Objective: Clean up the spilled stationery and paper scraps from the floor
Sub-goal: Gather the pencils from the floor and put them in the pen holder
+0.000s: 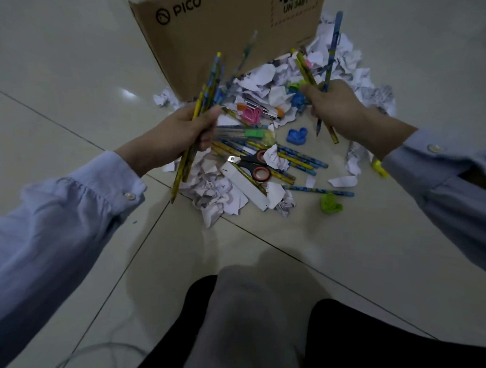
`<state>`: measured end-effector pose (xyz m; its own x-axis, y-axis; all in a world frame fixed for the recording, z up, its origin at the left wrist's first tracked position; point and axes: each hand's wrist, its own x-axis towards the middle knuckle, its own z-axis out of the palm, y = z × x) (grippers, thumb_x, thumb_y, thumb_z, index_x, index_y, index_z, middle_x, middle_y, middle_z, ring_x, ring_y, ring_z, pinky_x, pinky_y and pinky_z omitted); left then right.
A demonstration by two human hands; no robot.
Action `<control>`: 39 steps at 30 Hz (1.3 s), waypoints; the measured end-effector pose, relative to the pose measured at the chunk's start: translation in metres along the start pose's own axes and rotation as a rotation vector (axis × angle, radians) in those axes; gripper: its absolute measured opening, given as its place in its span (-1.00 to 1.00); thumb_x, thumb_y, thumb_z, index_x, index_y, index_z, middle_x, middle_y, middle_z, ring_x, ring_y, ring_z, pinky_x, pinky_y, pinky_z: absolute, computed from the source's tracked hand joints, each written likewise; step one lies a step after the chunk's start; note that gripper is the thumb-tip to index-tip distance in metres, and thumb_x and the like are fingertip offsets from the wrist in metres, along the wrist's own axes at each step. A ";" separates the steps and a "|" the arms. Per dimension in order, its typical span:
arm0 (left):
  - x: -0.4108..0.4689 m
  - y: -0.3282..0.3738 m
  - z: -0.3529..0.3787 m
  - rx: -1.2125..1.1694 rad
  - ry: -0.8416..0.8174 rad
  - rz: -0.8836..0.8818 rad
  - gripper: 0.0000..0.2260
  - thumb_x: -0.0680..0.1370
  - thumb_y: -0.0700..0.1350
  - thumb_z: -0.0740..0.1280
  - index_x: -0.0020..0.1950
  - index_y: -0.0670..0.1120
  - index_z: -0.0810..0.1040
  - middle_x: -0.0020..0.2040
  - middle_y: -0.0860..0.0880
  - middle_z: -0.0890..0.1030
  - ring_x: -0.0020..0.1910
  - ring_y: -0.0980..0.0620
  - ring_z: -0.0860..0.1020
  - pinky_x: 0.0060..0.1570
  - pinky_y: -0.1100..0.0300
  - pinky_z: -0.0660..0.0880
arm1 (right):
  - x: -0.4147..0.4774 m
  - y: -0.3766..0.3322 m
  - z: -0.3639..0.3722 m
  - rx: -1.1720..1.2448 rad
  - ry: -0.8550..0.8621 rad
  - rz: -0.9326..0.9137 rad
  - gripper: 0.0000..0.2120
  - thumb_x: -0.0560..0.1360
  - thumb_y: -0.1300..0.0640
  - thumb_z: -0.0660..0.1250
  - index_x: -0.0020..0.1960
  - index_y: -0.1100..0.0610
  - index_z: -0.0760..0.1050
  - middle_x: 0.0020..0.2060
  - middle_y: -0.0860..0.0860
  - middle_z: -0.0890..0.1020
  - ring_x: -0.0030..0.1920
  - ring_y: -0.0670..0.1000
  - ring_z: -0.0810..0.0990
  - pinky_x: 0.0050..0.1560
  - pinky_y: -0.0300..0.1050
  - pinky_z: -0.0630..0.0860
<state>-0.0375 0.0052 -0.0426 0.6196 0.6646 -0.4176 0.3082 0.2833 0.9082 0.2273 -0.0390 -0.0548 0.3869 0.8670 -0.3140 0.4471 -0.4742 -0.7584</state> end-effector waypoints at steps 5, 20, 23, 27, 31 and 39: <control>0.004 -0.001 0.000 -0.042 0.139 0.034 -0.73 0.63 -0.01 0.16 -0.23 -0.10 0.39 -0.39 0.00 0.45 -0.38 0.06 0.46 -0.30 0.23 0.45 | -0.008 -0.005 0.002 0.066 0.004 0.052 -0.62 0.63 0.00 0.12 -0.33 0.10 0.28 -0.42 0.13 0.42 -0.56 -0.08 0.38 -0.50 -0.25 0.32; 0.013 0.009 0.002 0.010 0.210 0.107 -0.85 0.62 -0.07 0.20 -0.10 -0.11 0.35 -0.45 0.03 0.38 -0.51 0.08 0.25 -0.53 0.27 0.26 | -0.027 0.018 0.004 -0.380 -0.233 -0.043 -0.74 0.41 0.09 0.47 -0.02 0.27 0.64 -0.17 0.14 0.64 -0.17 0.05 0.58 -0.32 -0.14 0.45; 0.012 0.007 0.002 0.158 0.211 0.064 -0.65 0.58 0.08 0.24 -0.32 -0.06 0.31 -0.47 -0.03 0.31 -0.54 0.07 0.25 -0.53 0.26 0.26 | -0.032 0.020 0.011 -0.559 -0.271 -0.114 -0.56 0.33 -0.03 0.53 -0.03 0.33 0.59 -0.17 0.23 0.64 -0.13 0.19 0.61 -0.22 0.02 0.52; 0.013 0.003 0.003 0.368 0.226 0.021 -0.63 0.52 0.09 0.33 -0.34 -0.12 0.38 -0.48 -0.06 0.34 -0.57 0.08 0.28 -0.53 0.27 0.27 | -0.037 0.020 0.017 -0.630 -0.266 -0.192 -0.50 0.28 -0.04 0.55 0.00 0.27 0.46 -0.16 0.18 0.59 -0.13 0.18 0.56 -0.22 0.00 0.50; 0.019 -0.005 0.002 0.666 0.233 0.086 -0.66 0.47 0.02 0.42 -0.39 -0.10 0.40 -0.49 -0.02 0.38 -0.59 0.21 0.35 -0.52 0.39 0.25 | -0.042 0.022 0.022 -0.635 -0.252 -0.213 -0.43 0.26 -0.06 0.54 0.07 0.20 0.35 -0.12 0.17 0.55 -0.18 0.15 0.50 -0.24 0.03 0.48; 0.030 -0.019 0.004 0.978 0.100 0.166 -0.62 0.29 0.08 0.38 -0.04 -0.16 0.65 -0.13 -0.18 0.66 -0.11 -0.14 0.60 -0.09 0.06 0.50 | -0.046 0.019 0.028 -0.651 -0.276 -0.218 -0.34 0.22 -0.16 0.54 0.08 0.14 0.29 -0.15 0.12 0.52 -0.21 0.11 0.50 -0.26 0.06 0.51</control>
<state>-0.0219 0.0171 -0.0721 0.6589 0.7123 -0.2420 0.7102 -0.4829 0.5123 0.1953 -0.0833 -0.0708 0.0557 0.9182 -0.3922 0.9117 -0.2069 -0.3550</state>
